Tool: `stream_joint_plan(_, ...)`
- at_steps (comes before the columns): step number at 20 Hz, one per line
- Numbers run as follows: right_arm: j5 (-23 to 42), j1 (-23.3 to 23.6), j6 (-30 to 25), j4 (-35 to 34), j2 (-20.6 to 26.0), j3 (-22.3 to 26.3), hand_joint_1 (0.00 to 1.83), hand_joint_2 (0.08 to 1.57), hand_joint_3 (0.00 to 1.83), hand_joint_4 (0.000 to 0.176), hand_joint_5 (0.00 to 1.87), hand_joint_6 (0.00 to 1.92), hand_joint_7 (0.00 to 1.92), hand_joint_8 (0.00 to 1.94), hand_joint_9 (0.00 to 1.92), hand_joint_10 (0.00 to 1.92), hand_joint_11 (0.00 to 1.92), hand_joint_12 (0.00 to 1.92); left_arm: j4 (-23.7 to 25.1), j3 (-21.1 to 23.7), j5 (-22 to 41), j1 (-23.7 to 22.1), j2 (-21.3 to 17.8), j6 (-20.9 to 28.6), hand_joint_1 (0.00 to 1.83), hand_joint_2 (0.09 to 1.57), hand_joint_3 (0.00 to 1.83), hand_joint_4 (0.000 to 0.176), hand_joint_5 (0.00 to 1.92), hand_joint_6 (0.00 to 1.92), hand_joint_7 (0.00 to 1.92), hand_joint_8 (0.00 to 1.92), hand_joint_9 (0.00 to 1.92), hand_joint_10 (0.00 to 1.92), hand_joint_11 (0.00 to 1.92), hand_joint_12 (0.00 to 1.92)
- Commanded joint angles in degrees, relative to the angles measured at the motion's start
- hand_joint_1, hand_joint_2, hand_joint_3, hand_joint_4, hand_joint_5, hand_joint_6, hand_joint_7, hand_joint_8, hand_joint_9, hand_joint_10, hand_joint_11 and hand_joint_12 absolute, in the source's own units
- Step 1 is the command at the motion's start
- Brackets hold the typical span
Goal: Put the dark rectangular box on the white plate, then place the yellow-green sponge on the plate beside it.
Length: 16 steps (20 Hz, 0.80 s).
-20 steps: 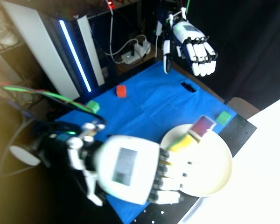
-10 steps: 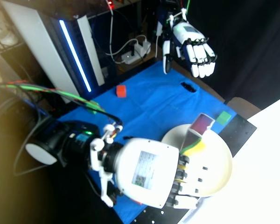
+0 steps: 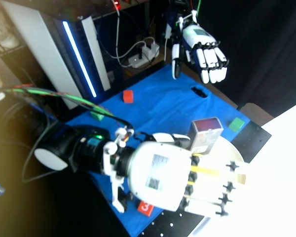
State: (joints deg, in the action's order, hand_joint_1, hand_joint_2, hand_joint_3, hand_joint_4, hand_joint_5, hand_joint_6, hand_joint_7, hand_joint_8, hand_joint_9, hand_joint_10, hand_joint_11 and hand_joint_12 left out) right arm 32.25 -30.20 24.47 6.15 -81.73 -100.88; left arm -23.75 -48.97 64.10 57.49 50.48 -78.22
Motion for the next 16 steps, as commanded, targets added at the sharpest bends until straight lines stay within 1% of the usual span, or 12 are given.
stream_joint_plan(1,7.42,0.91,-0.16,-1.11,0.67,0.44,0.58,0.85,0.0,0.129,0.07,0.0,0.16,0.0,0.27,0.01,0.0,1.04,1.39,-0.16,6.91,-0.3,-0.39,0.25,0.88,0.97,0.0,0.008,0.35,0.0,0.32,0.0,0.29,0.0,0.0,0.89)
stream_joint_plan(2,8.0,0.91,-0.15,-1.12,1.47,1.16,0.59,0.85,0.0,0.136,0.07,0.0,0.14,0.0,0.23,0.01,0.0,0.98,1.39,-0.11,7.01,-0.29,-0.48,0.25,0.87,0.96,0.0,0.018,0.35,0.0,0.32,0.0,0.29,0.0,0.0,0.93)
stream_joint_plan(4,10.23,0.38,-0.15,-1.11,4.55,4.22,0.59,0.85,0.0,0.12,0.08,0.0,0.12,0.0,0.15,0.01,0.0,0.69,1.45,0.14,7.42,-0.28,-0.82,0.28,0.89,0.96,0.0,0.005,0.34,0.0,0.33,0.0,0.29,0.0,0.0,0.86)
stream_joint_plan(7,16.73,-2.98,-0.15,-1.37,8.74,9.32,0.62,0.85,0.0,0.16,0.08,0.0,0.07,0.0,0.06,0.01,0.0,0.43,2.06,0.18,7.64,-0.24,-1.41,1.43,0.9,0.96,0.0,0.007,0.33,0.0,0.33,0.0,0.28,0.0,0.0,0.78)
stream_joint_plan(8,18.67,-3.94,-0.15,-1.66,9.94,10.83,0.62,0.85,0.0,0.16,0.08,0.0,0.07,0.0,0.06,0.01,0.0,0.43,2.26,0.22,7.8,-0.24,-1.58,1.59,0.9,0.96,0.0,0.007,0.33,0.0,0.33,0.0,0.28,0.0,0.0,0.78)
stream_joint_plan(10,25.19,-7.77,-0.15,-3.73,13.3,15.17,0.56,0.84,0.0,0.138,0.06,0.0,0.11,0.01,0.13,0.02,0.0,0.57,2.94,0.37,8.46,-0.18,-2.12,2.45,0.88,0.98,0.0,0.007,0.33,0.0,0.33,0.0,0.29,0.0,0.0,0.8)
stream_joint_plan(11,27.74,-9.37,-0.15,-4.73,14.54,16.75,0.54,0.82,0.0,0.141,0.08,0.0,0.16,0.01,0.21,0.02,0.0,0.85,3.42,0.34,8.77,-0.08,-2.32,3.35,0.87,0.98,0.0,0.023,0.32,0.0,0.33,0.0,0.28,0.0,0.0,0.8)
stream_joint_plan(12,30.8,-11.11,-0.15,-5.78,15.95,18.64,0.54,0.82,0.0,0.141,0.08,0.0,0.16,0.01,0.21,0.02,0.0,0.85,4.01,0.31,9.25,0.06,-2.59,4.66,0.87,0.98,0.0,0.023,0.32,0.0,0.33,0.0,0.28,0.0,0.0,0.8)
stream_joint_plan(13,34.0,-13.19,-0.14,-6.95,17.38,20.55,0.55,0.82,0.0,0.124,0.12,0.0,0.13,0.0,0.1,0.01,0.0,0.4,4.49,0.34,10.1,0.39,-2.87,5.98,0.83,0.98,0.0,0.046,0.31,0.0,0.33,0.0,0.26,0.0,0.0,0.69)
stream_joint_plan(14,37.26,-15.06,-0.14,-8.09,18.55,22.41,0.55,0.82,0.0,0.124,0.12,0.0,0.13,0.0,0.1,0.01,0.0,0.4,5.03,0.4,11.1,0.78,-3.13,7.23,0.83,0.98,0.0,0.046,0.31,0.0,0.33,0.0,0.26,0.0,0.0,0.69)
stream_joint_plan(15,40.99,-17.78,0.11,-9.35,19.93,24.65,0.68,0.84,0.0,0.075,0.13,0.0,0.12,0.0,0.1,0.01,0.0,0.29,5.58,0.72,12.34,1.24,-3.56,8.28,0.79,0.98,0.0,0.06,0.31,0.0,0.31,0.0,0.24,0.0,0.0,0.64)
stream_joint_plan(16,43.77,-19.95,0.82,-10.62,21.09,26.49,0.73,0.84,0.0,0.091,0.1,0.0,0.11,0.0,0.08,0.01,0.0,0.18,6.05,0.95,13.28,1.58,-3.91,9.12,0.72,1.0,0.0,0.053,0.28,0.0,0.27,0.0,0.24,0.0,0.0,0.68)
